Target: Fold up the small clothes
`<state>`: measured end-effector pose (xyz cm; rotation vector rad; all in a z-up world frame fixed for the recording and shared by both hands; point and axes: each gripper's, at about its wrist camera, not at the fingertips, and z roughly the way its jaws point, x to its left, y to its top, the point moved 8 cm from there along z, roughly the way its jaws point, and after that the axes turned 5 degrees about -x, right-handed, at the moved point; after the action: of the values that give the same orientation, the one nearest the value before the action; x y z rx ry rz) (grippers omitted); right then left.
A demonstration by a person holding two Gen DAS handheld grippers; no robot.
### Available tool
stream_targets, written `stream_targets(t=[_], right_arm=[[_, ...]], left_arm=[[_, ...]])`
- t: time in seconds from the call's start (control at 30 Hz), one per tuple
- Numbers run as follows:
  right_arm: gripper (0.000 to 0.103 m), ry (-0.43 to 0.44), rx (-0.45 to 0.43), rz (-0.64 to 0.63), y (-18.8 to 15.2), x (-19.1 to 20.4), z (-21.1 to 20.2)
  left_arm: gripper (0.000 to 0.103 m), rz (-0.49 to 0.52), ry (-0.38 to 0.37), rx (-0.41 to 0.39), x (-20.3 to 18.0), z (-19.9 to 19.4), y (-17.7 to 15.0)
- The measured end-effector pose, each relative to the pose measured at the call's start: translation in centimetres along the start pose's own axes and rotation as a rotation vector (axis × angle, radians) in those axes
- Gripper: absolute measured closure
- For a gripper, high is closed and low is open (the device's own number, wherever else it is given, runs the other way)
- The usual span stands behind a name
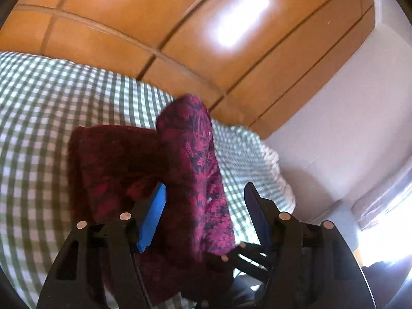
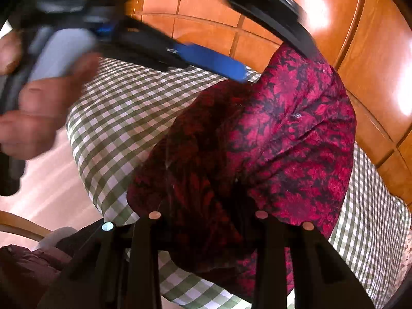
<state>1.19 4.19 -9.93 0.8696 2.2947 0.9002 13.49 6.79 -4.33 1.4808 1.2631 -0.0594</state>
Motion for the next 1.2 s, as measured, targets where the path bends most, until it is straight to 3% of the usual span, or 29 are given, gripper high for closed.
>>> stream_targets(t=[0.07,0.1,0.13,0.3,0.37,0.47,0.53,0.6,0.67,0.77,0.83,0.93,1.07,1.2], right_arm=[[0.066,-0.002,-0.014,-0.003,-0.2,0.0,-0.2],[0.054,0.008,-0.029,0.001,-0.1,0.0,-0.4],[0.042,0.042,-0.045,0.015,0.0,0.0,-1.0],[0.033,0.368,-0.121,0.231,0.7,-2.8,-6.1],[0.033,0.414,-0.169,0.343,0.6,-5.8,-7.9],[0.035,0.376,-0.162,0.451,-0.8,-9.8,-7.6],[0.043,0.325,-0.092,0.464,-2.4,-10.7,-5.7],[0.046,0.326,-0.024,0.464,-3.6,-9.7,-3.4],[0.046,0.31,-0.018,0.437,-3.5,-8.6,-2.7],[0.041,0.226,-0.037,0.327,-2.4,-6.1,-1.4],[0.032,0.184,-0.033,0.248,-1.7,-4.4,-0.6],[0.031,0.214,-0.008,0.22,-1.2,-4.6,-0.3],[0.032,0.372,-0.059,0.354,1.1,-7.4,-2.0],[0.031,0.32,-0.103,0.404,6.0,-11.2,-0.4]], left_arm=[[0.063,0.026,0.035,0.066,0.0,2.2,-0.5],[0.085,0.047,0.087,0.08,0.2,2.8,-0.6],[0.088,0.057,0.125,0.084,0.6,3.2,-0.6],[0.089,0.011,0.168,0.069,2.1,1.9,-0.2],[0.089,0.011,0.181,0.07,2.5,1.0,-0.5],[0.089,-0.007,0.205,0.065,3.4,-0.6,-0.9],[0.089,-0.031,0.236,0.06,4.4,-1.9,-1.4],[0.089,-0.048,0.282,0.058,5.7,-2.3,-1.7],[0.087,-0.042,0.373,0.064,7.3,-3.1,-2.6],[0.076,-0.09,0.494,0.073,10.3,-3.7,-4.2],[0.068,-0.124,0.506,0.058,11.1,-4.1,-4.4],[0.068,-0.074,0.537,0.056,10.7,-3.9,-4.3],[0.068,-0.091,0.52,0.043,11.0,-4.1,-4.4],[0.068,-0.098,0.507,0.035,10.8,-3.9,-4.6]])
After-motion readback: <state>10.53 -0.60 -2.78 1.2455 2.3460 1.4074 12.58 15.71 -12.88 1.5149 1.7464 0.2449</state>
